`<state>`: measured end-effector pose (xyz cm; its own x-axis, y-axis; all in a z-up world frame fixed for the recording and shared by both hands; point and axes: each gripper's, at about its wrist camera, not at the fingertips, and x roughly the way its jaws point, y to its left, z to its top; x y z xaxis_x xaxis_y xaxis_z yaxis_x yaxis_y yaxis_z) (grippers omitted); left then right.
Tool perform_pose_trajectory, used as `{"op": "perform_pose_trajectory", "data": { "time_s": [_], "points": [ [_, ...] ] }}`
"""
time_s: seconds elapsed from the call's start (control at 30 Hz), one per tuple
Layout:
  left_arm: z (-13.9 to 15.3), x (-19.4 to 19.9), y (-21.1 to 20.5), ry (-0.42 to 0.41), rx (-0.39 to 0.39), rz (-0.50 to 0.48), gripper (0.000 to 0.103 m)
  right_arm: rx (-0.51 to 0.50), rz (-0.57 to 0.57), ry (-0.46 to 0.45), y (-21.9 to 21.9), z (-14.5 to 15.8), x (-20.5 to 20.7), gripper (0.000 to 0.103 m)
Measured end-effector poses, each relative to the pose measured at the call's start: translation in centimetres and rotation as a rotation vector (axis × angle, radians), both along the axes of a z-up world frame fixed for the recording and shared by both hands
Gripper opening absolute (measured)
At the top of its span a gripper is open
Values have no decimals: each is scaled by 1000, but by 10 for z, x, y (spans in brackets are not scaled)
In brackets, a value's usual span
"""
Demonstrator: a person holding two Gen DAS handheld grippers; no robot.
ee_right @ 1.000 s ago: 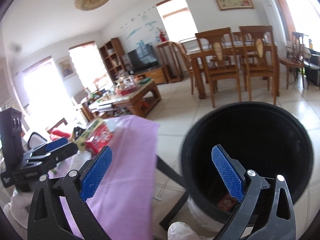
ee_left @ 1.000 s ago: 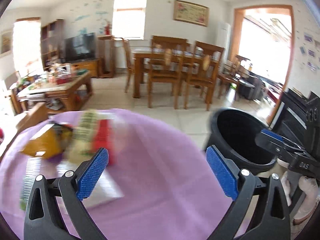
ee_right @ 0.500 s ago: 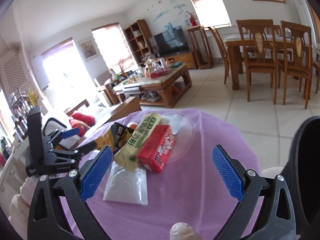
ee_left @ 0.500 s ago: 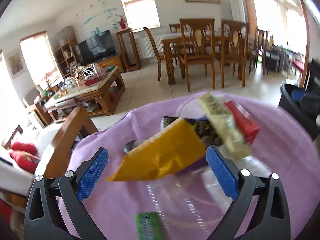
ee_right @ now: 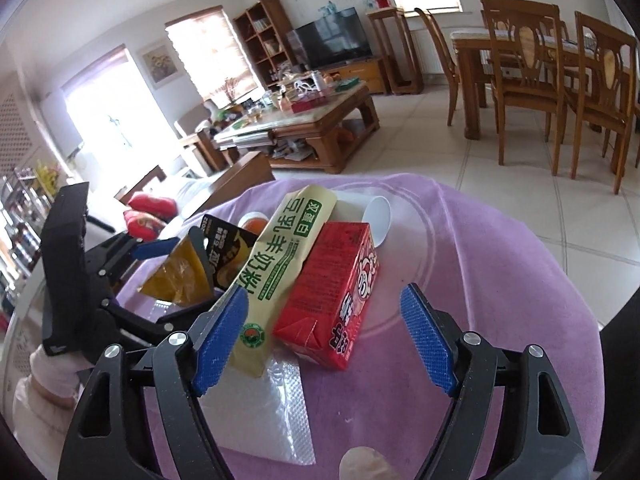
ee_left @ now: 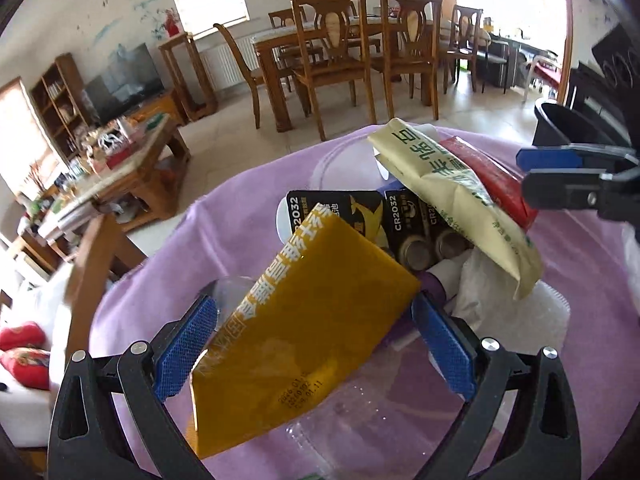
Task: Collect trash
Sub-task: 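Grasp the yellow snack bag with left tool while right tool grasps the red juice box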
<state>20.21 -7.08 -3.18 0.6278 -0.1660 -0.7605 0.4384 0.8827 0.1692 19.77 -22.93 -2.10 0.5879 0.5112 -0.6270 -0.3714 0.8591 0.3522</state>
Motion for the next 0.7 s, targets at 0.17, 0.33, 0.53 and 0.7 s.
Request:
{"op": "perform_pose_trajectory", "data": {
  "time_s": [0.17, 0.33, 0.53, 0.7],
  "points": [
    [2, -3, 12, 36, -79, 32, 80, -40, 11, -13, 6, -6, 0, 78],
    [3, -5, 31, 104, -238, 80, 31, -88, -3, -1, 10, -14, 6, 73],
    [9, -16, 53, 70, -322, 166, 11, -125, 8, 3, 17, -22, 8, 48],
    [20, -28, 68, 14, -388, 209, 9, -115, 12, -9, 16, -22, 5, 33]
  ]
}}
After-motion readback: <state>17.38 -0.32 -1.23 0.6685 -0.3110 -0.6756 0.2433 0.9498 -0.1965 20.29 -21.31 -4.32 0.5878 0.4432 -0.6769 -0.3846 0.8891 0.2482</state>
